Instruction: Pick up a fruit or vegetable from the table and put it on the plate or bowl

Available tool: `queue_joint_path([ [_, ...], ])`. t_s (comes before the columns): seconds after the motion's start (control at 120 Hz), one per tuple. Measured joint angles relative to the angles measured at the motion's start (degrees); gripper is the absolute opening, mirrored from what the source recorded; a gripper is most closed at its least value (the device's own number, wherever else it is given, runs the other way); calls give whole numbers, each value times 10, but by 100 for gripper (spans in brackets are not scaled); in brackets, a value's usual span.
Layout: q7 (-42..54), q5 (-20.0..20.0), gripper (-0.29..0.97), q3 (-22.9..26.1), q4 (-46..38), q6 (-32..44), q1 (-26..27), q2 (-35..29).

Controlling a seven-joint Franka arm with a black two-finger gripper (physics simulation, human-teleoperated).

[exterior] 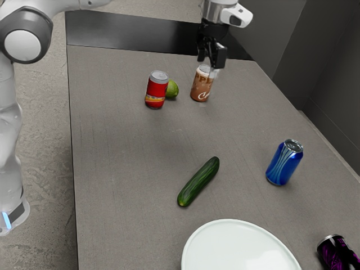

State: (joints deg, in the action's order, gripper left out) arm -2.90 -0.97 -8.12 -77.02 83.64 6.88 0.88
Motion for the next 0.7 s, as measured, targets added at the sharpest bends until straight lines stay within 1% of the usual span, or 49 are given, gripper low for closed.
queue_joint_path([
  [0.225, -16, 0, 68, -2, 2, -15, -35, -1],
  [0.358, -23, -1, 68, 0, 102, -43, -64, -14],
  [0.417, -26, 3, 68, 0, 123, -56, -79, -19],
  [0.592, -32, 7, 68, 22, 130, -89, -141, 7],
  [0.65, -34, 7, 68, 27, 130, -95, -147, 16],
  [0.7, -36, 7, 68, 29, 130, -99, -134, 20],
])
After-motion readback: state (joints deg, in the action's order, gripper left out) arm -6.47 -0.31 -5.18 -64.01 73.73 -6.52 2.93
